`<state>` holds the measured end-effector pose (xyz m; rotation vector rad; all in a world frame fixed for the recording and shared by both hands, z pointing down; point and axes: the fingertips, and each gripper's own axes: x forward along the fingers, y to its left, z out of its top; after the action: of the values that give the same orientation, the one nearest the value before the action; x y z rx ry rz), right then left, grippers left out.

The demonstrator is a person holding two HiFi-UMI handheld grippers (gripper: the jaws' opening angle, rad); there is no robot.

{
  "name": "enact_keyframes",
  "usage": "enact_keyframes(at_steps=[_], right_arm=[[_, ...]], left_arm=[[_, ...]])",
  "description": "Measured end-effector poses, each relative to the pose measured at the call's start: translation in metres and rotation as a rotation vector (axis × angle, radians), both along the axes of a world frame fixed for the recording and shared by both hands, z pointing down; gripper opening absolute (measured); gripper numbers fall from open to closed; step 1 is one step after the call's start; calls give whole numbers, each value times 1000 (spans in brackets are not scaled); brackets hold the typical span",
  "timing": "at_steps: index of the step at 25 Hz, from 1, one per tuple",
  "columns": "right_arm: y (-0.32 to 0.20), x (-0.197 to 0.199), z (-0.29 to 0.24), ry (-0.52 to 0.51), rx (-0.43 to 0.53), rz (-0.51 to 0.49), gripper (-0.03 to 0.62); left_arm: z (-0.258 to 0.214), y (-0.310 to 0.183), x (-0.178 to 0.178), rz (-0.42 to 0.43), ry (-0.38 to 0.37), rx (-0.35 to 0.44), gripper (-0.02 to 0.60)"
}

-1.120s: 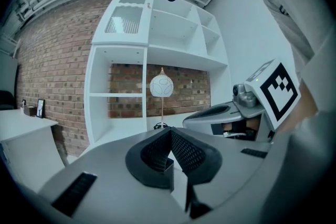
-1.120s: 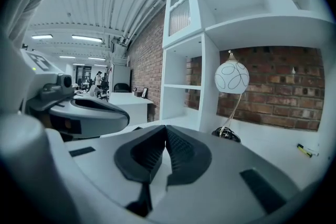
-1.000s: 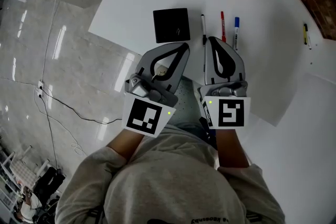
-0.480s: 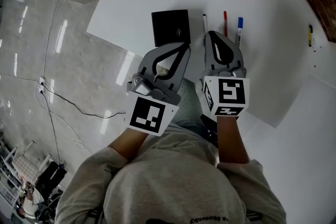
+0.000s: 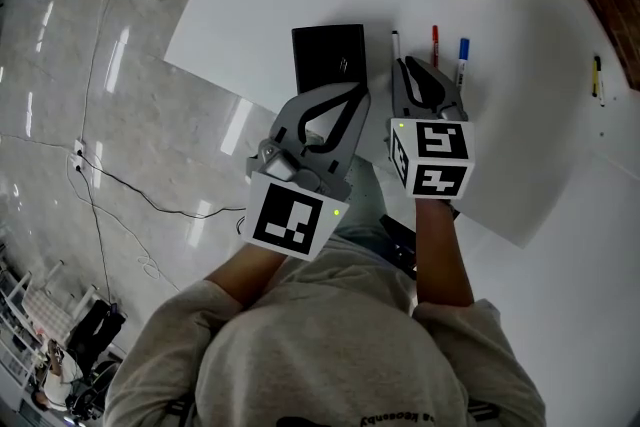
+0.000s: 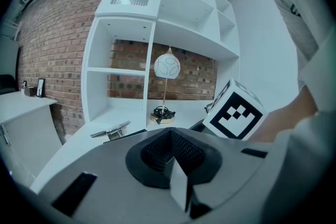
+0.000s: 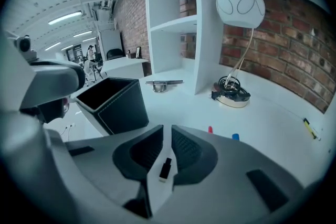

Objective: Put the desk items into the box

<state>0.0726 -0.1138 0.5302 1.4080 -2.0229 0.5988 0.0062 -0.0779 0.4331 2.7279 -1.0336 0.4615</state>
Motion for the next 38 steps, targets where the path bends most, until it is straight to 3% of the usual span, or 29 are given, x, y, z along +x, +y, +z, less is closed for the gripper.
enact_keyframes(at_steps=[3,13,26,38], right_arm=[[0,0,15,-16,-78,5,79],[-3,1,51,32,-259,-5,92],[-11,9,66,17,-341,51,101],[-12,15,65,-36,-389,54,48]], left_arm=[[1,-2,0,-2,-5,-4,3],[1,-4,0,-4,-11,-22,3],[3,-6,-5,-28,-2,-49,3],[-1,1,-3,-31,14,-78,3]])
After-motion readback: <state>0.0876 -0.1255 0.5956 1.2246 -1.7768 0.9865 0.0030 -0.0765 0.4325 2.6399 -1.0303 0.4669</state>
